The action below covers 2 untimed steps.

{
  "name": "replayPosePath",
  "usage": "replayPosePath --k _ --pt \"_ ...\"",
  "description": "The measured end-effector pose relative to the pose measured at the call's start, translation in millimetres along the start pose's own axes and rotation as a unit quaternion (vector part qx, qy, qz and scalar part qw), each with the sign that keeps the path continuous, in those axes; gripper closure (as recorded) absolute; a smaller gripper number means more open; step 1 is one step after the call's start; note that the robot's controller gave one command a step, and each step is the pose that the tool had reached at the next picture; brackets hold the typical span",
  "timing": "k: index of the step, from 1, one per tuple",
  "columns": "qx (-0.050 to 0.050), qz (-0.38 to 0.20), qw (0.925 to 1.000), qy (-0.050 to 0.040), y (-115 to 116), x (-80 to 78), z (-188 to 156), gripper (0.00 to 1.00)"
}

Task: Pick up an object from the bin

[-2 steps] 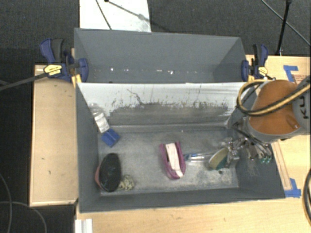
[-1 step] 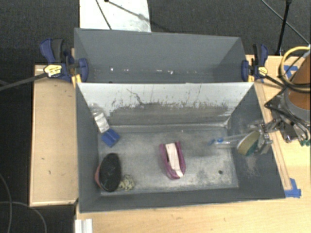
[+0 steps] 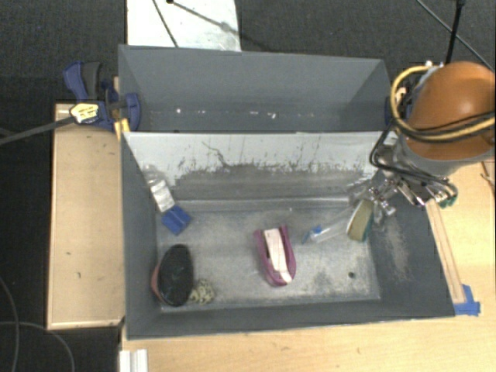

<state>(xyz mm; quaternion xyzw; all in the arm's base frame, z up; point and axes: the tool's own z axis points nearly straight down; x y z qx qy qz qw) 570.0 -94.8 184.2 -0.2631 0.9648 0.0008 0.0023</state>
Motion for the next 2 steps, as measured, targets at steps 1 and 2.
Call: replayPosePath --k 1,2 --pt "0.005 -0.015 0.9999 -0.0032 7 -5.1 -181 1.00" --pt "-0.001 -0.193 0.9811 0.0024 17 -14.6 -115 1.00"
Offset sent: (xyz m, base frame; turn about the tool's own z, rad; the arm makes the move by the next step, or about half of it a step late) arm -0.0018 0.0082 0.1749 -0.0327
